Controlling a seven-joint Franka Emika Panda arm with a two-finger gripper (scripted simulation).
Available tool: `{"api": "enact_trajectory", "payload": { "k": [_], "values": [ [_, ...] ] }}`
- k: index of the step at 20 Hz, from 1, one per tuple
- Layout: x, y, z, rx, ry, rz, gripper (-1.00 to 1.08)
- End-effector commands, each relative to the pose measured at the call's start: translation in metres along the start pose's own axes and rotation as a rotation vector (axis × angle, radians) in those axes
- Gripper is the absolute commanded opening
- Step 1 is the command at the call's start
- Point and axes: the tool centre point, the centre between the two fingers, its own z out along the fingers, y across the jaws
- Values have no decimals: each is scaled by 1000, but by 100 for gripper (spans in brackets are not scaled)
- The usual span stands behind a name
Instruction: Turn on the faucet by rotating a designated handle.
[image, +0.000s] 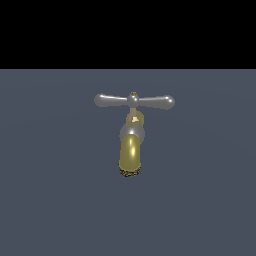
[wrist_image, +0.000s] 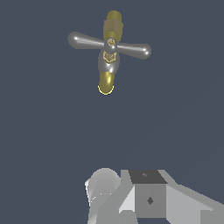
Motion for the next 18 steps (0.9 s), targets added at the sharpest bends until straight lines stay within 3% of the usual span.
{"api": "enact_trajectory", "payload": {
  "k": [1, 9, 18],
  "values": [
    [4, -1, 1, 5, 0, 14, -100],
    [28, -7, 8, 36, -1, 107, -100],
    [74, -21, 24, 86, -12, 295, -100]
  ]
}}
